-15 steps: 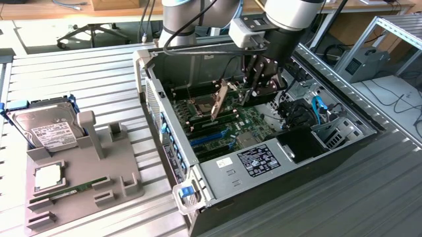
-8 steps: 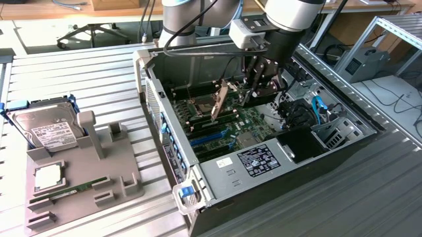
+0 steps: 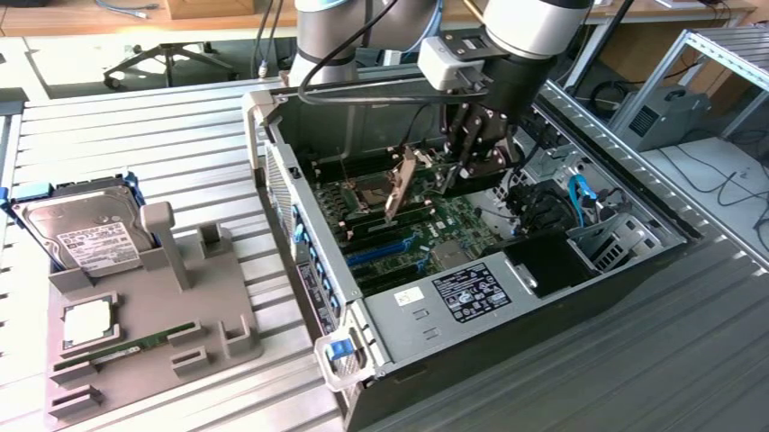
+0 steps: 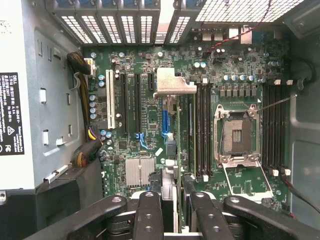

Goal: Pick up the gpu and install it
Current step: 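Insert the gpu into the slot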

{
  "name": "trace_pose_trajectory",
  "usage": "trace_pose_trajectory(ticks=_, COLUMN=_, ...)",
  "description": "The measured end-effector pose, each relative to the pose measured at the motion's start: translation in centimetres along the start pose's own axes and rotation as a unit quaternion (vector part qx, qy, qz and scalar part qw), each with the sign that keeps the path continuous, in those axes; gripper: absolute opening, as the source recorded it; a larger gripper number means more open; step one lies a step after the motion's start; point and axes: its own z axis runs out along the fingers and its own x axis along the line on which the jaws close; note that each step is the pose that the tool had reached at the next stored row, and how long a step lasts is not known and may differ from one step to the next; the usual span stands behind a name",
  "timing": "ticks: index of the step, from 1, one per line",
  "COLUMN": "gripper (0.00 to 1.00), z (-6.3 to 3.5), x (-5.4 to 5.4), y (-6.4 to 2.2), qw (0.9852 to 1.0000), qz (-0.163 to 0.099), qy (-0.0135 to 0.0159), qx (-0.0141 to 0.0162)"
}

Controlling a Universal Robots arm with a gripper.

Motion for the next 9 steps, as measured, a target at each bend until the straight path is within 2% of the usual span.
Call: trace_pose_trajectory(ticks=9, gripper=0.27, z=0.09, x=0.17, y=0.00, qw=1.0000, qz=0.000, qy=0.0000, qx=0.0000)
